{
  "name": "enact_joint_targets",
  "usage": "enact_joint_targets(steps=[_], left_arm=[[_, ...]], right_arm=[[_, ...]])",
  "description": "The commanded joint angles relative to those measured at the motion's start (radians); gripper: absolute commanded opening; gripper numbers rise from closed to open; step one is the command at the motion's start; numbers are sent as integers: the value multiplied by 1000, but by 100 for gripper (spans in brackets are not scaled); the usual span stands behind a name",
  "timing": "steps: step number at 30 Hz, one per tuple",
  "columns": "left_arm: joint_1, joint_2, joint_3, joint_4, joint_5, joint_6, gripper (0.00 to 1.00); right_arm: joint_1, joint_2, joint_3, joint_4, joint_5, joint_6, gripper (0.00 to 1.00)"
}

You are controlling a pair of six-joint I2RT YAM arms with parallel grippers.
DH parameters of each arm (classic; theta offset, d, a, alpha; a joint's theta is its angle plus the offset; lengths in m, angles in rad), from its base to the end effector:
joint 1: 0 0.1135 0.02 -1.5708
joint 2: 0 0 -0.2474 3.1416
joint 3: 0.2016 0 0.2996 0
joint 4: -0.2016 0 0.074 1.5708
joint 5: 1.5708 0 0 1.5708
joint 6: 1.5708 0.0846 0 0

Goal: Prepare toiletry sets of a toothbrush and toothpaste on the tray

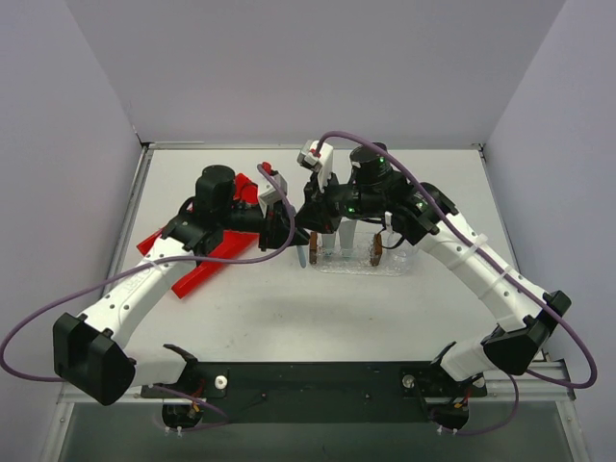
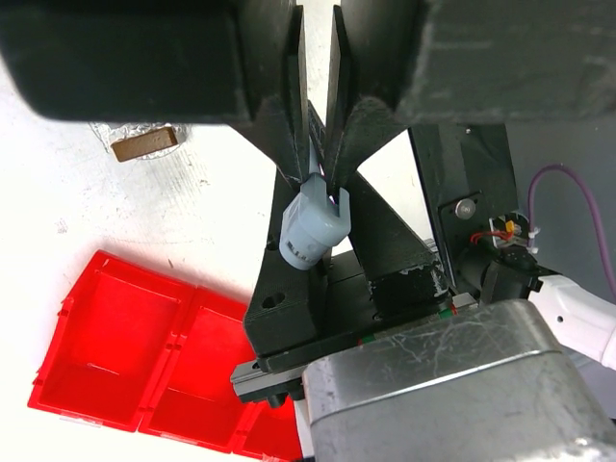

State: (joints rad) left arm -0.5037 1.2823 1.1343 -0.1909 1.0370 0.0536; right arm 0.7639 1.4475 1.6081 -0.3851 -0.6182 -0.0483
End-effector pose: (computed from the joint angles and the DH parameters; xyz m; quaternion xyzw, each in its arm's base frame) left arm 0.2794 -0.2371 0.3278 0.4703 0.6028 -0.5063 0.3989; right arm 0.2615 0.3184 0.4334 -0.4684 0.6093 0.4308 0.4730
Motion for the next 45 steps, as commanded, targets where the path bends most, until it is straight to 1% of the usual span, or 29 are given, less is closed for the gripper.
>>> enact_joint_targets(steps=[1,2,7,9,17,18,19,21,24,31,37,41,42,44,45], left_arm=[[-15,-57,-5,94,26,-12,20],[-13,-61,-10,99,24,-12,24],[-9,-70,-24,104,14,-11,26],[-6,-77,-28,102,8,-3,31],[2,-84,-31,90,-15,22,38],[4,-86,-31,88,-21,23,40],[5,-86,-31,87,-25,26,47],[7,-86,-27,71,-34,40,52],[11,-87,-19,47,-55,66,62],[53,-110,-24,15,-103,101,64],[135,-135,-38,-30,-126,140,64],[221,-144,-24,-31,-152,101,64],[247,-149,-21,-36,-161,98,64],[264,-162,-13,-50,-199,95,64],[271,-170,-13,-54,-216,95,64]], right_arm=[[25,4,18,57,21,-4,0],[25,1,16,57,28,-4,0],[25,-19,3,55,69,-16,0],[23,-25,0,55,78,-22,0],[20,-52,0,45,113,-45,0],[20,-52,0,43,117,-50,0],[20,-56,0,43,121,-54,0],[17,-62,-7,41,140,-65,0],[12,-75,-13,40,153,-74,0],[-18,-117,-51,49,204,-107,0],[-81,-179,-109,100,221,-113,0],[-135,-239,-187,178,227,-113,0],[-144,-254,-233,195,230,-113,0],[-167,-300,-286,247,242,-117,0],[-173,-315,-339,265,250,-123,0]])
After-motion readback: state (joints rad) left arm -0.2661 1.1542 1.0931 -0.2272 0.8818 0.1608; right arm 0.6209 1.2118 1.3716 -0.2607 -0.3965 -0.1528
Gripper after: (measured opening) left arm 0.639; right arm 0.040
